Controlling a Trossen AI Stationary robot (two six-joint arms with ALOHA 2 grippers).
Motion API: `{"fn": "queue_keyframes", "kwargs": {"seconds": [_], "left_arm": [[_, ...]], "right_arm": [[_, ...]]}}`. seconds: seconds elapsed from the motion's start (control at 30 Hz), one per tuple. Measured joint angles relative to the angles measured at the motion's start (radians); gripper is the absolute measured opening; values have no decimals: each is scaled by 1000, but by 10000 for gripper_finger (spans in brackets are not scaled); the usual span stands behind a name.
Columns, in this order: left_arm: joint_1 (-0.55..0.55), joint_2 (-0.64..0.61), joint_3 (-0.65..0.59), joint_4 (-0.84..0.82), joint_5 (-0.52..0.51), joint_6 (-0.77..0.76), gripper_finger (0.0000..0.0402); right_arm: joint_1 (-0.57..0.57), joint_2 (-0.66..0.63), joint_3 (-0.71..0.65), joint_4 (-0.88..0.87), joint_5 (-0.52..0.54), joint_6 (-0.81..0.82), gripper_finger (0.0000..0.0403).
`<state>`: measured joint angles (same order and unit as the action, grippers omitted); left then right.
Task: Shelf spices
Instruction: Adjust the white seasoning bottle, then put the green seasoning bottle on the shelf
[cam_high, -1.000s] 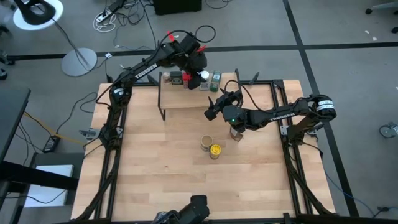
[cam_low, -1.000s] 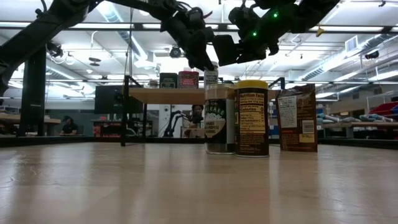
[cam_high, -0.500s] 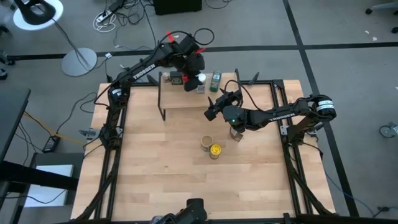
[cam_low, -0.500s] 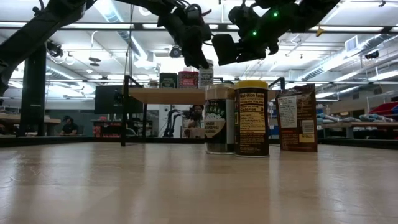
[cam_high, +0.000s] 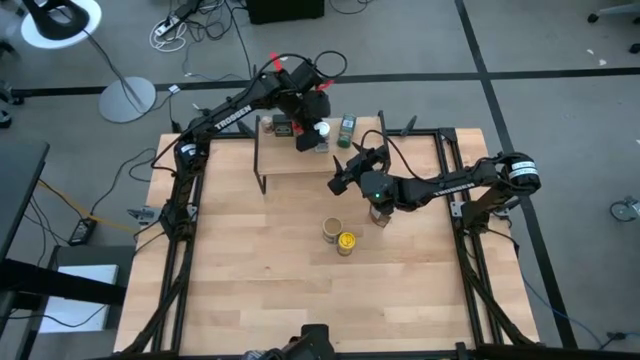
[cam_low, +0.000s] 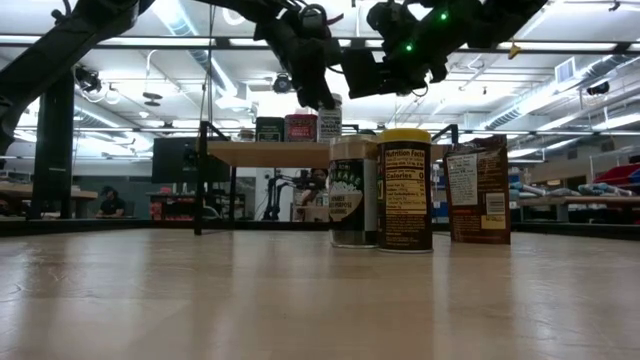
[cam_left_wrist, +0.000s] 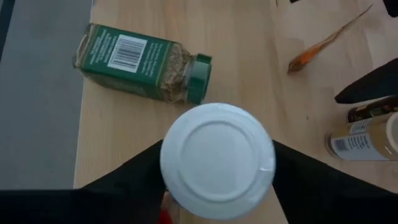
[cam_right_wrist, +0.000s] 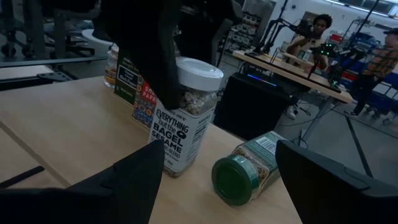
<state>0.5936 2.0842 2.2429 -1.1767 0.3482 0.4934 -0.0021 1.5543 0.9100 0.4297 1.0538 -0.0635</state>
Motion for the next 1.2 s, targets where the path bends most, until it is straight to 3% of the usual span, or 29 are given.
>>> {"fn": "queue_keyframes", "kwargs": {"seconds": [0.17, 0.43, 0.7, 0.93, 1.07, 1.2], "left_arm": [[-7, 0, 0, 6, -9, 1, 287], [-17, 0, 3, 8, -23, 3, 291], [-20, -1, 113, -1, -23, 4, 292], [-20, -26, 107, 156, -35, -28, 290], [-20, -9, 101, 245, -42, -33, 264], [-10, -7, 92, 309, -36, -36, 200]], "right_arm": [[0, 0, 0, 0, 0, 0, 307], [2, 0, 0, 0, 0, 0, 307], [2, 0, 0, 0, 0, 0, 307], [5, 0, 0, 11, 54, -49, 307], [25, -1, 0, 27, 131, -83, 307], [45, -3, 0, 26, 154, -89, 305]]}}
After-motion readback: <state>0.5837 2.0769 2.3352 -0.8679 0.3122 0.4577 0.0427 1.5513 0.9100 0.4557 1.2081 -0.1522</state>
